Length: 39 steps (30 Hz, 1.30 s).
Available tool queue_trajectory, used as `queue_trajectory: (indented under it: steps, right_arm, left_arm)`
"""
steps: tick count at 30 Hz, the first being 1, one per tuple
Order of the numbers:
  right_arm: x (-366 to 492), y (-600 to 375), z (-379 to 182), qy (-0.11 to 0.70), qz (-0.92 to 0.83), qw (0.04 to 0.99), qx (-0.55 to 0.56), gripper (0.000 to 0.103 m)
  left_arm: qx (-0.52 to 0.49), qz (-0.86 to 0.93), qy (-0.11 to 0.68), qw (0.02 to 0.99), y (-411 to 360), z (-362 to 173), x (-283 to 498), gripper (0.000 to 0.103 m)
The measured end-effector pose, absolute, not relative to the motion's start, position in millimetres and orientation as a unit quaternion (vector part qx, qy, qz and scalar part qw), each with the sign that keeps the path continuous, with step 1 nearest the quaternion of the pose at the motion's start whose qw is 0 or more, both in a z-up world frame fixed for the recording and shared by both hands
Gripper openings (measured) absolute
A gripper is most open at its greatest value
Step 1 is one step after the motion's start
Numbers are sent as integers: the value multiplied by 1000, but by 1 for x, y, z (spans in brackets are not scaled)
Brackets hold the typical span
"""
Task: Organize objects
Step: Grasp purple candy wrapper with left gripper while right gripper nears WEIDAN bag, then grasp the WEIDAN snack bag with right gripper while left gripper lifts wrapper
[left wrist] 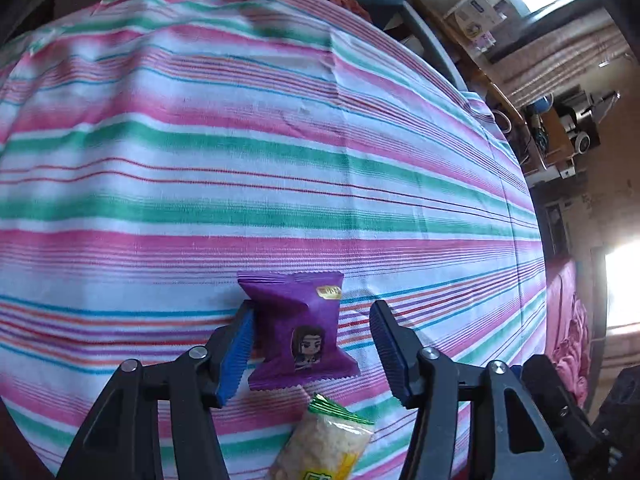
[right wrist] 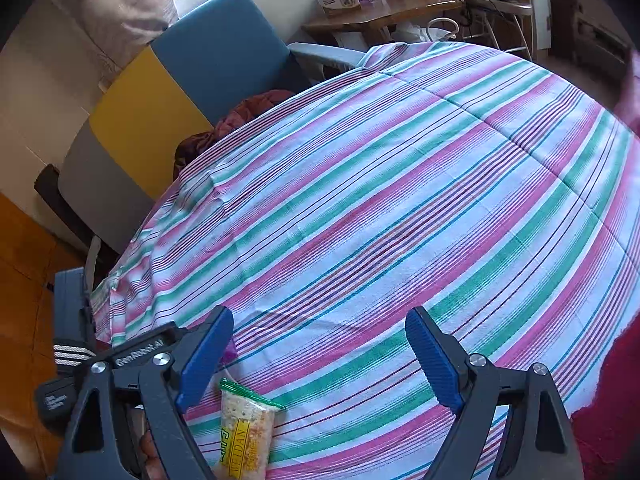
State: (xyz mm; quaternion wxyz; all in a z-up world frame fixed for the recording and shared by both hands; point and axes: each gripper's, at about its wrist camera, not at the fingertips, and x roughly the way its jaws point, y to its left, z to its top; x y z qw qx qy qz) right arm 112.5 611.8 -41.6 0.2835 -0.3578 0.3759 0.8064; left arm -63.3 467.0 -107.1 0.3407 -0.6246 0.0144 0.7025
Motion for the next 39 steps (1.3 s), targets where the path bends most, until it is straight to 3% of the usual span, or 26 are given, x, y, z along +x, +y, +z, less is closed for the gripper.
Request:
queue_trajectory:
  steps: [1, 7, 12, 21, 24, 30, 35, 39]
  right_arm:
    - [113, 613, -42, 379, 805, 283, -357, 89]
    - [114, 616, -46, 386, 802, 281, -361, 89]
    - [100, 605, -56, 367, 799, 252, -405, 89]
    - [62, 549, -80, 312, 795, 111, -508, 88]
    - [60, 538, -82, 282, 796, 115, -523, 87]
    - [66, 542, -87, 303, 784, 119, -528, 84]
    - [63, 527, -89, 309, 775, 87, -545, 74]
    - [46, 503, -95, 250, 779, 96, -567, 64]
  left_arm:
    - [-618, 707, 30, 343, 465, -106, -62, 37]
    - [-572, 727, 75, 373, 433, -97, -53, 33]
    - [-549, 743, 85, 372, 402, -85, -46, 33]
    - [-481, 785, 88, 380, 347, -44, -22, 33]
    - [-468, 795, 78, 378, 325, -34, -19, 32]
    - [-458, 805, 52, 373, 284, -22, -18, 32]
    - [-451, 811, 34, 370, 254, -18, -17, 32]
    - [-454, 811, 14, 369, 231, -18, -17, 32]
